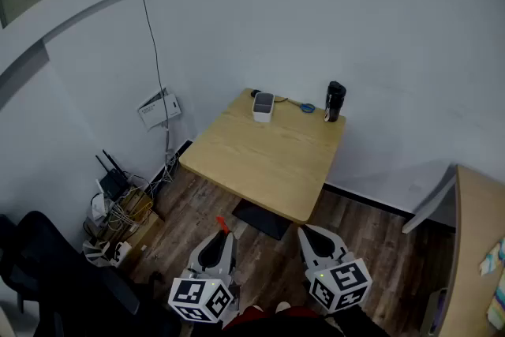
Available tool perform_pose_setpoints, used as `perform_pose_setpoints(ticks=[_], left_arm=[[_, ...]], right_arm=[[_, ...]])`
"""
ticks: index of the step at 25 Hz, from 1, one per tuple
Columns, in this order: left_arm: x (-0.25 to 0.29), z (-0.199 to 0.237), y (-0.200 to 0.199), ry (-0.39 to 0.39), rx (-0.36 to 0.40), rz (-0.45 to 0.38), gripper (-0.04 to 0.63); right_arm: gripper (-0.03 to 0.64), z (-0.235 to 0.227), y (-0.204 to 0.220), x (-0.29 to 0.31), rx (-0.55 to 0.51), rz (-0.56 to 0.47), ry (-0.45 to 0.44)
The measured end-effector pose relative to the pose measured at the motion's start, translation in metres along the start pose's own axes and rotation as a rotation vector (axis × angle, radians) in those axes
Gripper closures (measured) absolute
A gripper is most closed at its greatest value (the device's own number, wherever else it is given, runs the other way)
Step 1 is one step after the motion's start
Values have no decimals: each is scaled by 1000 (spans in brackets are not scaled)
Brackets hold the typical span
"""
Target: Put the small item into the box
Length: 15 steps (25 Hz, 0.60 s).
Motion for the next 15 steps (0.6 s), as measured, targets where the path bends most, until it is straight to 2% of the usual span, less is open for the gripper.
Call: perform_pose_setpoints(ticks=[6, 11, 15], left_arm=[[-1, -7, 7, 7, -8, 2, 534], [1, -14, 12, 3, -12, -4, 534], [3, -21, 13, 4, 6, -7, 534]], right_arm=[[609, -10, 5, -13, 4, 7, 29], [609, -19, 6, -20, -7, 1, 25], [609, -25, 9, -23, 23, -20, 18]])
Point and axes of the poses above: the fingertips, and each gripper's own axes: x forward along the fingers, z to its left, y out of its underside, the point moved 7 cm from there along -x, backward along the fingers, and after that the axes turned 8 degrees about -x, right-handed, at the moved point
